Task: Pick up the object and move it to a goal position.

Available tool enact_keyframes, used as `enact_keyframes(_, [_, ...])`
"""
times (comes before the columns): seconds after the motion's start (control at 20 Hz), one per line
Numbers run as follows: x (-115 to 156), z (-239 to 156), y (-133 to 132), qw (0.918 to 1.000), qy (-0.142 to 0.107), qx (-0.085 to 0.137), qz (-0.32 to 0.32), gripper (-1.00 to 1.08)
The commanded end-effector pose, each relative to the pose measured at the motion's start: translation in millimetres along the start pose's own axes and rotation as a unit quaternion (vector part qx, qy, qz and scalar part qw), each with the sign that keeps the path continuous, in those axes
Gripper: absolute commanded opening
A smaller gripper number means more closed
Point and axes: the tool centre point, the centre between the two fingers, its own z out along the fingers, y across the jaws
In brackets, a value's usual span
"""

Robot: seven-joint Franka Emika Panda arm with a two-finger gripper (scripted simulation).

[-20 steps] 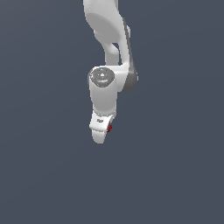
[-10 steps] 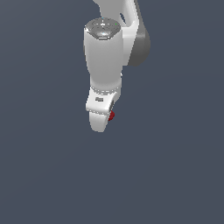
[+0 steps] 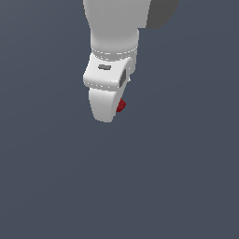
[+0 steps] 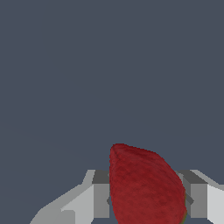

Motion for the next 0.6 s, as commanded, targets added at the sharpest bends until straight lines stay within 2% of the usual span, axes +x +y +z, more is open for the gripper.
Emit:
enact_keyframes(0.0, [2.0, -22.7, 2.1, 1.0, 0.0, 0.0, 0.0, -1.0])
enact_keyframes(0.55, [9.2, -94.2, 11.4, 1.0, 0.0, 0.0, 0.002, -1.0])
